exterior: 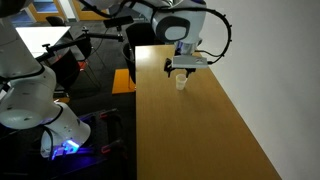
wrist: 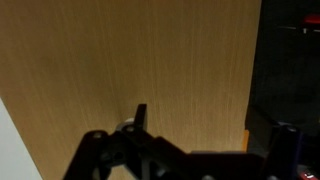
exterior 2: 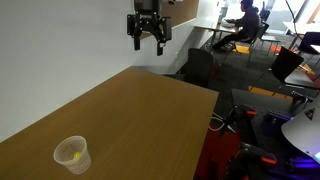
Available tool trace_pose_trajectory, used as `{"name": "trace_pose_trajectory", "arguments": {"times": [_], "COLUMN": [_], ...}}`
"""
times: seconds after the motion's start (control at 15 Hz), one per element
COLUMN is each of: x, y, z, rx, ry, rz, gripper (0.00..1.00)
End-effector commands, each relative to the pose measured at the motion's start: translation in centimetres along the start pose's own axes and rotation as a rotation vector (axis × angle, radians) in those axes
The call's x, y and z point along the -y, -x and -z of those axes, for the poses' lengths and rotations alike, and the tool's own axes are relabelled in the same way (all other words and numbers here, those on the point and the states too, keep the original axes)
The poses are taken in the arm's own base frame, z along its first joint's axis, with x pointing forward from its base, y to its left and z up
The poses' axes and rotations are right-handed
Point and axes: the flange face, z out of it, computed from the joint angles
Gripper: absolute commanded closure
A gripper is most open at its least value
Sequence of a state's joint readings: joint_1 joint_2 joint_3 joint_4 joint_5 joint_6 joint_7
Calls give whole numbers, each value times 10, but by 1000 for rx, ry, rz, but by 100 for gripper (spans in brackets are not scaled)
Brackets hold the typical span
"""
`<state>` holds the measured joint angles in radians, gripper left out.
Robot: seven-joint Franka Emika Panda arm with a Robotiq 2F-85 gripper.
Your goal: Remove the marker from the measuring cup and put it on the table
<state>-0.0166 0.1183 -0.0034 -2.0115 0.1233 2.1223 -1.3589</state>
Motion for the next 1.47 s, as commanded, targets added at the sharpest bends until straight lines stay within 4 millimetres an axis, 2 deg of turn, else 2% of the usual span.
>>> {"name": "trace_pose_trajectory", "arguments": {"times": [0.0, 0.2, 0.4, 0.8, 1.07, 1.4], "x": [0, -2, -3, -23, -39, -56], "y": [-4, -9, -9, -26, -49, -88], "z": [-6, -18, -17, -49, -62, -71], "rx": [-21, -39, -39, 43, 19, -79], "ry": [-16, -38, -36, 16, 76, 88], "rz": [32, 70, 70, 238, 403, 613], "gripper": [0, 0, 0, 0, 0, 0]}}
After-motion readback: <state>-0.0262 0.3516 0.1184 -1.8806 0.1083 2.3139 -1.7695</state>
